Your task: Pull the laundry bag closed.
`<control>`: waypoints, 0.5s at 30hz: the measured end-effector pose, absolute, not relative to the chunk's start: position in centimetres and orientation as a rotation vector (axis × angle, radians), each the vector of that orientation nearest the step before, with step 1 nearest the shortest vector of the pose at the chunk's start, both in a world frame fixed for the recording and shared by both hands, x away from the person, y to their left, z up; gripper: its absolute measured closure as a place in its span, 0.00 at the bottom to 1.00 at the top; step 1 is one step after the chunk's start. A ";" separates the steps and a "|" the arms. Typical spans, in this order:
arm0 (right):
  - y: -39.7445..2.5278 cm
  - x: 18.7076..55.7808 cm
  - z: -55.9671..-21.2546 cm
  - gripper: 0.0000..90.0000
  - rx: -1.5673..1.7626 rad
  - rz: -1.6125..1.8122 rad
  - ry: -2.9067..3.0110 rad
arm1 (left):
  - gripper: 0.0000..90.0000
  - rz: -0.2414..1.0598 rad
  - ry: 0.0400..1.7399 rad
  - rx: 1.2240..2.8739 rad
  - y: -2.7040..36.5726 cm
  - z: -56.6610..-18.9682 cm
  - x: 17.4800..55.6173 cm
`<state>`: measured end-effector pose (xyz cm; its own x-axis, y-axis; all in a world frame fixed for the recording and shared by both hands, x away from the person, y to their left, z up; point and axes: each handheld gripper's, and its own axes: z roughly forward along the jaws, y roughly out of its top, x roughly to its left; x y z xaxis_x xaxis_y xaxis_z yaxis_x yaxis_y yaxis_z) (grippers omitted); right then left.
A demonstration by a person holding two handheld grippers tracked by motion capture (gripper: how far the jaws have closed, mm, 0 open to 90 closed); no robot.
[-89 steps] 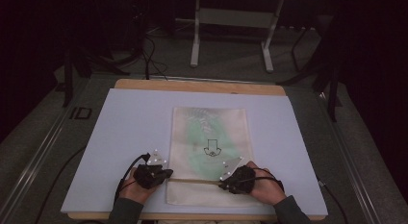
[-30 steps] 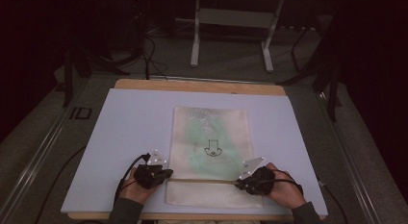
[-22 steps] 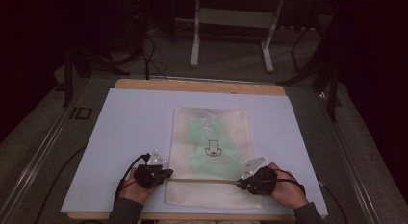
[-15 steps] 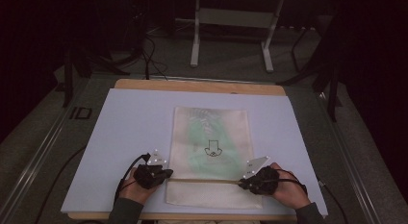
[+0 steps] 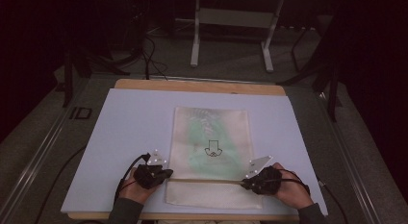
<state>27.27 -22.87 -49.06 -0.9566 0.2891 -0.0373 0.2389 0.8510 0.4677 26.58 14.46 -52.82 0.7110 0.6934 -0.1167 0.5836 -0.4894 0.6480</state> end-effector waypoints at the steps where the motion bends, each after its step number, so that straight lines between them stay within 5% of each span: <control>1: -22.9 27.3 -49.1 0.91 0.418 0.717 2.920 | 0.99 0.208 0.966 2.234 14.5 -52.8 26.6; 15: -24.1 27.2 -48.9 0.91 0.464 0.718 2.916 | 0.99 0.209 0.965 2.234 14.5 -52.8 26.6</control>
<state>27.22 -24.13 -48.86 -0.9483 0.3163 -0.0269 0.2677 0.8424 0.4677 26.58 14.46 -52.82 0.7114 0.6931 -0.1161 0.5832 -0.4900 0.6479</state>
